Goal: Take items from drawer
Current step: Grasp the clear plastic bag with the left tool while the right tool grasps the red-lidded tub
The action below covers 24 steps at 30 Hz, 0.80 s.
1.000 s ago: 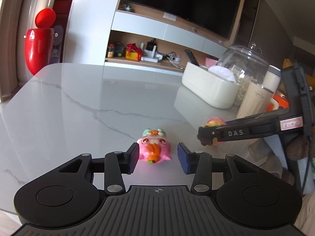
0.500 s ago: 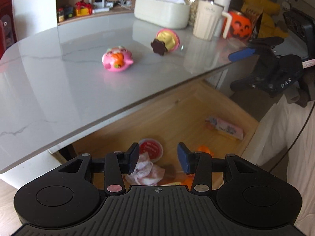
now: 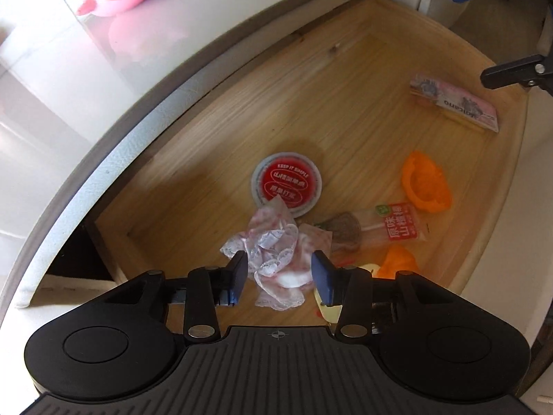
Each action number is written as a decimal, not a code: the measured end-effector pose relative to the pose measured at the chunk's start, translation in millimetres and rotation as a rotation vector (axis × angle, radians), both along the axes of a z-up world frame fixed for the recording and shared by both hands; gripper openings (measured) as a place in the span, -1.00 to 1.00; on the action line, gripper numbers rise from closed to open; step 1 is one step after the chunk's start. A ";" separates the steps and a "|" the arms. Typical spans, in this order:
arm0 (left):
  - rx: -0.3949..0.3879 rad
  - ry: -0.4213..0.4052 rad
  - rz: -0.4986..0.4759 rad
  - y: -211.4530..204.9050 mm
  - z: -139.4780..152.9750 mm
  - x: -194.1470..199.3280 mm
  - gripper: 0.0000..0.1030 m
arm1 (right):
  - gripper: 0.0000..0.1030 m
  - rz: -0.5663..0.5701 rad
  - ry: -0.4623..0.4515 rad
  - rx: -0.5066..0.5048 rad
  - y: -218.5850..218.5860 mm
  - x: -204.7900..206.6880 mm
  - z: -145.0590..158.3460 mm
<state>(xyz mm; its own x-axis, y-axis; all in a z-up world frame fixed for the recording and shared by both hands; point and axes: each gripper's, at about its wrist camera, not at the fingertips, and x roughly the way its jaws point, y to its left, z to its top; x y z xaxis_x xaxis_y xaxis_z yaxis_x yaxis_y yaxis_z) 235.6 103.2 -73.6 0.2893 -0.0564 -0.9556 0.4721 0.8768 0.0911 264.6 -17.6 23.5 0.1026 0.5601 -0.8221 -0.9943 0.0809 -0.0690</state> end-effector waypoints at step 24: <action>-0.494 -0.206 0.355 89.3 56.3 -70.2 -0.79 | 0.22 0.454 -0.088 -0.045 111.5 -82.6 -48.4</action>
<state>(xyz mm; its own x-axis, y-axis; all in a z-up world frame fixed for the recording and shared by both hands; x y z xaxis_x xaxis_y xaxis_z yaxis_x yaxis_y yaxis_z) 165.5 192.5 -17.4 0.5463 -0.3427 -0.7643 0.1610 0.9384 -0.3057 182.1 93.9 -24.8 -0.0743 0.5288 -0.8455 -0.9186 -0.3663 -0.1484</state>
